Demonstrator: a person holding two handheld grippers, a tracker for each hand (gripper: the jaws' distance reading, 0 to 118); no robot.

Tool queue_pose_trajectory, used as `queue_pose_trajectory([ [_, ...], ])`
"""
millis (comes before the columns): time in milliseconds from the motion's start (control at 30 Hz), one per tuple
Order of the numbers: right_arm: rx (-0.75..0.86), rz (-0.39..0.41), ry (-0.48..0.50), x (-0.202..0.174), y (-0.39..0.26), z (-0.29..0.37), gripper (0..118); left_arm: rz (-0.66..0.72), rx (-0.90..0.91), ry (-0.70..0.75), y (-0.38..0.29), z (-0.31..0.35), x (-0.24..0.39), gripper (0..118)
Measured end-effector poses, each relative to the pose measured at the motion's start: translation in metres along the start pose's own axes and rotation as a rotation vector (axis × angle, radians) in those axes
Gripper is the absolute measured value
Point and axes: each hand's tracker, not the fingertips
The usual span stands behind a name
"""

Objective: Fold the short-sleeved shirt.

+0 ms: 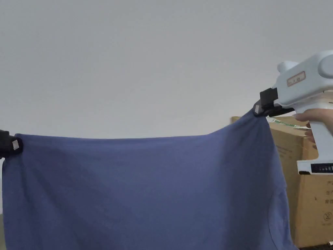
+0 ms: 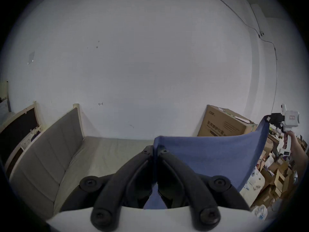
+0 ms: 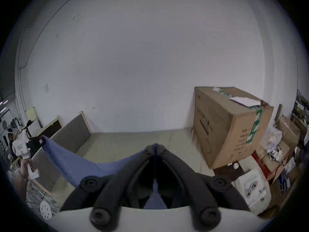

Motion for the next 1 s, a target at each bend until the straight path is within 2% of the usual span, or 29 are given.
queue_pose_trajectory([
  [233, 0.097, 0.025, -0.074, -0.029, 0.064, -0.055, 1, -0.018, 0.081, 0.059, 0.064, -0.065, -0.012, 3],
  [367, 0.153, 0.087, -0.134, -0.045, 0.094, -0.093, 1, 0.021, 0.116, 0.100, 0.086, -0.103, -0.027, 3],
  [500, 0.181, 0.138, -0.167, -0.064, 0.105, -0.129, 1, -0.072, 0.166, 0.192, 0.092, -0.127, -0.017, 3],
  [633, 0.147, 0.146, -0.168, -0.070, 0.091, -0.175, 1, -0.120, 0.138, 0.243, 0.085, -0.176, -0.039, 3],
  [700, 0.122, 0.145, -0.165, -0.068, 0.065, -0.200, 1, -0.118, 0.107, 0.249, 0.067, -0.203, -0.057, 3],
  [800, 0.005, 0.122, -0.163, -0.055, -0.014, -0.246, 1, -0.083, -0.031, 0.242, -0.001, -0.230, -0.067, 3],
  [900, -0.191, 0.093, -0.124, -0.033, -0.123, -0.279, 1, -0.012, -0.213, 0.191, -0.098, -0.249, -0.084, 3],
  [1000, -0.389, 0.114, -0.099, -0.012, -0.255, -0.285, 1, 0.010, -0.451, 0.115, -0.221, -0.244, -0.103, 3],
])
